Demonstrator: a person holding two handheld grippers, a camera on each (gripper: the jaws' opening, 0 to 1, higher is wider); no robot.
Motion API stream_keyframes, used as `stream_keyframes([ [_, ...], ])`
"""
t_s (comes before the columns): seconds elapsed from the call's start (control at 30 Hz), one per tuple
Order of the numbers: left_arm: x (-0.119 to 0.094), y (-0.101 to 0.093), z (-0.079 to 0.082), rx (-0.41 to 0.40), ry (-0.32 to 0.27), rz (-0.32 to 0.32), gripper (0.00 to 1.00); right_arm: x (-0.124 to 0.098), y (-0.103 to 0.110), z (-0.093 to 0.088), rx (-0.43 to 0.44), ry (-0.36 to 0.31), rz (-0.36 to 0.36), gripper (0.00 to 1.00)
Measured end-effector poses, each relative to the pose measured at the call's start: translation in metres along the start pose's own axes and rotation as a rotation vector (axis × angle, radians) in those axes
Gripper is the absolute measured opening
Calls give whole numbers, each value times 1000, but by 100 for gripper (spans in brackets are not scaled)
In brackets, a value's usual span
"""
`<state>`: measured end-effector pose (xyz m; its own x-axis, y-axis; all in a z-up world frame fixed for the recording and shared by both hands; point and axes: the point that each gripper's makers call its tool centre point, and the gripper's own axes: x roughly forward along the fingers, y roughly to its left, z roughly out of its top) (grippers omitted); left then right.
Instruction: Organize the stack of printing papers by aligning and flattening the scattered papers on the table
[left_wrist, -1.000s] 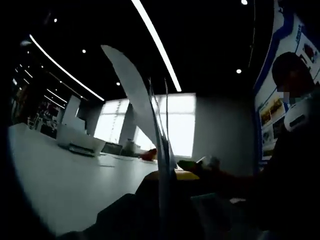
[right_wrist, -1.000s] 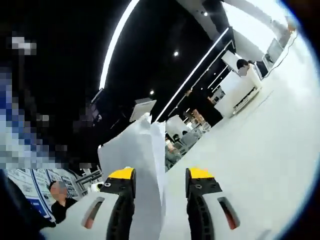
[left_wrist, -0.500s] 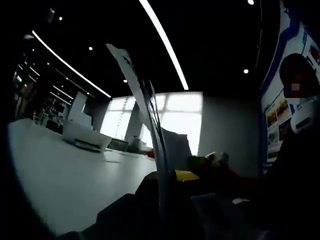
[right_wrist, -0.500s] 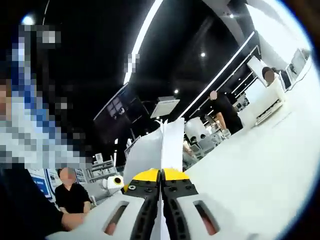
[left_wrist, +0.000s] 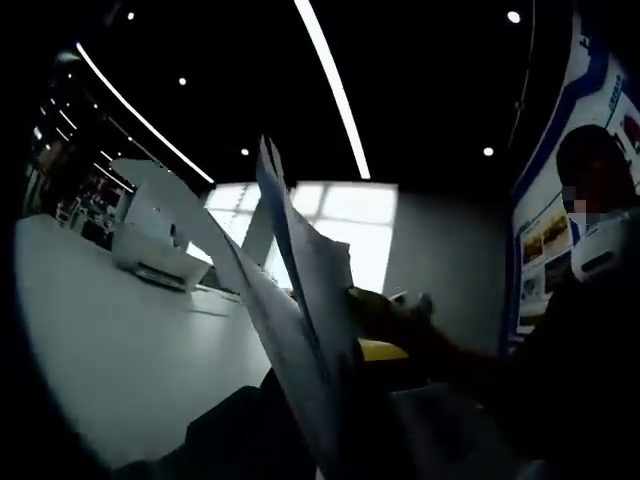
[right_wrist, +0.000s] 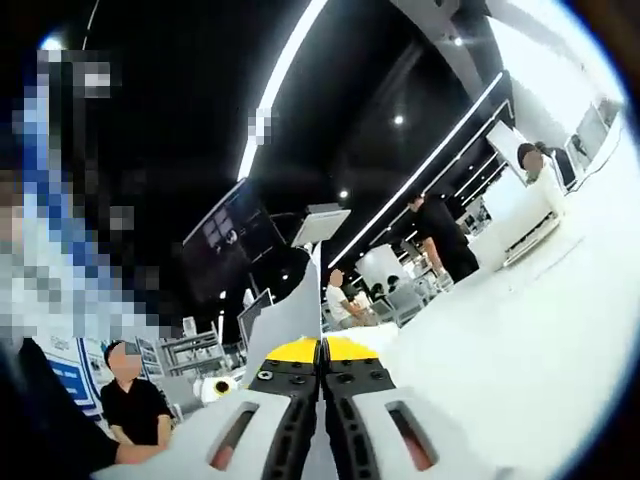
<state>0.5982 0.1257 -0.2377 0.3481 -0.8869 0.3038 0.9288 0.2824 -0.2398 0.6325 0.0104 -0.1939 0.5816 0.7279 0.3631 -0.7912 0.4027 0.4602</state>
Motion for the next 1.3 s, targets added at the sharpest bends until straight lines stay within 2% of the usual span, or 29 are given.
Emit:
stream_keyframes([
  [0.27, -1, 2, -1, -5, 5, 3, 11, 21, 13, -4, -32, 43, 59, 0],
  [0.6, -2, 2, 1, -8, -8, -2, 10, 21, 8, -13, 0, 74, 54, 0],
  [0.8, -3, -7, 2, 72, -1, -23, 6, 18, 4, -15, 8, 79, 49, 0],
  [0.93, -2, -14, 4, 107, -15, -46, 6, 12, -2, -13, -6, 72, 29, 17],
  [1.17, -1, -21, 7, 142, -32, -71, 5, 5, -3, -17, 20, 69, 52, 31],
  [1.3, -1, -27, 11, 151, -57, -98, 5, 7, 1, -22, 54, 88, 80, 51],
])
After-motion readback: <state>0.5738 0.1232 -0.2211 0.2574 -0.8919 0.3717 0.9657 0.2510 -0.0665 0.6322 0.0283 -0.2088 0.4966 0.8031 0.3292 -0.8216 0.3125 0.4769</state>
